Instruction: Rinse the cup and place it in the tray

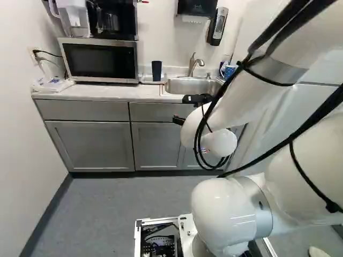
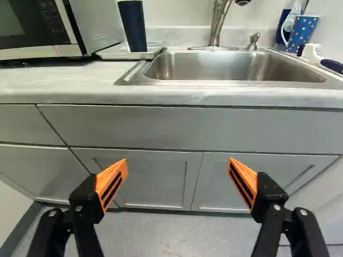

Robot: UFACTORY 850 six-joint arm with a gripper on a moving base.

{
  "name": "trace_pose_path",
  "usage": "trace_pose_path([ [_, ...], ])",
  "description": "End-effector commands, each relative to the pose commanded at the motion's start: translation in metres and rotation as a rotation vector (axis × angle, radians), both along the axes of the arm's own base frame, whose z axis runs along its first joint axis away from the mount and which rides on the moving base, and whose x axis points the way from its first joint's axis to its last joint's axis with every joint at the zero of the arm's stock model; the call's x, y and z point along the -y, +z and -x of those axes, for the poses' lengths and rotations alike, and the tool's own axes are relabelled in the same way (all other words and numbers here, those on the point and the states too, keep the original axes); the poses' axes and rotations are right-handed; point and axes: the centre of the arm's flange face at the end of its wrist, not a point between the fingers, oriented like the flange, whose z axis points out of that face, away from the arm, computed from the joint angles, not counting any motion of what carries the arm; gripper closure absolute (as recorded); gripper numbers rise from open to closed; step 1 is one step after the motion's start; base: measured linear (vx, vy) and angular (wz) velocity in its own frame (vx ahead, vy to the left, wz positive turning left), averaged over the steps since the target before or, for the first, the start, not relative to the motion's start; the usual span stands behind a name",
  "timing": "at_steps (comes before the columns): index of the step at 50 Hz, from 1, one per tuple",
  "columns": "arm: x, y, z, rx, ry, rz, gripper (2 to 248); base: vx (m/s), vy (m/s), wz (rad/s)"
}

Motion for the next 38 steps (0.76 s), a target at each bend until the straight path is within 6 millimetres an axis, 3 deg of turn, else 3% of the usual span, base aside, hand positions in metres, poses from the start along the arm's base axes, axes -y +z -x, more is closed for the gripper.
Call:
trace_pose_path([
  [38,-0.001,-0.0033,0.005,0.011,0.005,-0.002,3,0.0,0.0,0.0],
])
